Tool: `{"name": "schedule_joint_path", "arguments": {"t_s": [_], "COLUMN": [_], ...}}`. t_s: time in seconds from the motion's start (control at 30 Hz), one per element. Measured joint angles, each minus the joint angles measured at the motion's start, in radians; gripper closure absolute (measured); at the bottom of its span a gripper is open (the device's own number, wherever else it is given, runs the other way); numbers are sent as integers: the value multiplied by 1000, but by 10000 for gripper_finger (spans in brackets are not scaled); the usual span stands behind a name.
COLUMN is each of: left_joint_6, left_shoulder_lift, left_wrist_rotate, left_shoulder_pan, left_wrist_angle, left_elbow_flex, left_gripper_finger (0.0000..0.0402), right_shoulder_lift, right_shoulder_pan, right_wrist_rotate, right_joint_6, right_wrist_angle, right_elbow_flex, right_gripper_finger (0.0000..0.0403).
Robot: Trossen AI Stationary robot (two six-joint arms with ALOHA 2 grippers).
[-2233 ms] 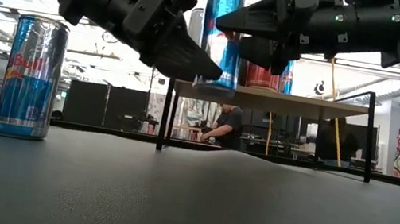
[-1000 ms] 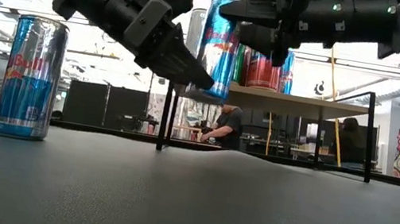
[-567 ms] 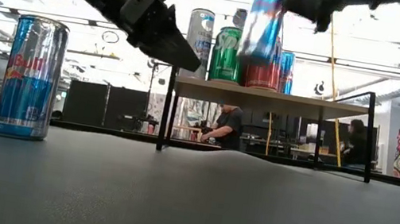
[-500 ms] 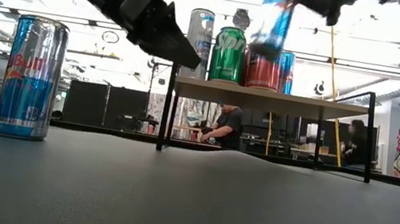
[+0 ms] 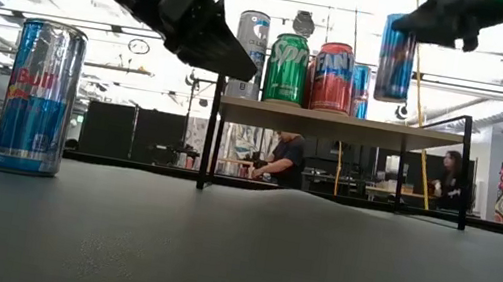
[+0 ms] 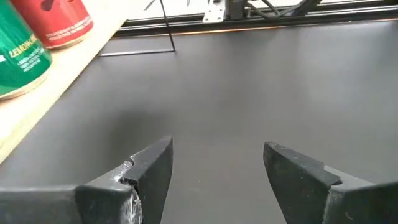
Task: Place canned beverage on shelf
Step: Put the top blue soda can on the shelf aligned with the other blue soda can
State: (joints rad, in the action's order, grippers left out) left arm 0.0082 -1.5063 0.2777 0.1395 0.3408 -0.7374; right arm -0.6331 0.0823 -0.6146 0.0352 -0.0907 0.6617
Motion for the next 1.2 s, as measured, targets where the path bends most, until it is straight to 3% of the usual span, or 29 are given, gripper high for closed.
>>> {"name": "schedule_joint_path", "arguments": {"t_s": [0.5, 0.77, 1.2], "left_joint_6": [24, 25, 26], "left_shoulder_lift": [0, 0, 0], "left_wrist_rotate": [-11, -11, -12], "left_shoulder_pan": [-16, -16, -18], "left_wrist_angle": [7, 7, 8], "left_elbow_flex": [0, 0, 0], "left_gripper_finger": [152, 152, 152], "right_shoulder_lift": [-146, -213, -292], "right_shoulder_pan": [467, 591, 712], "right_wrist_rotate": [428, 616, 754], "right_joint_6": [-1, -3, -2], "right_wrist_angle": [37, 117, 198], "right_elbow_flex": [1, 1, 3], "right_gripper_finger": [187, 187, 186]}}
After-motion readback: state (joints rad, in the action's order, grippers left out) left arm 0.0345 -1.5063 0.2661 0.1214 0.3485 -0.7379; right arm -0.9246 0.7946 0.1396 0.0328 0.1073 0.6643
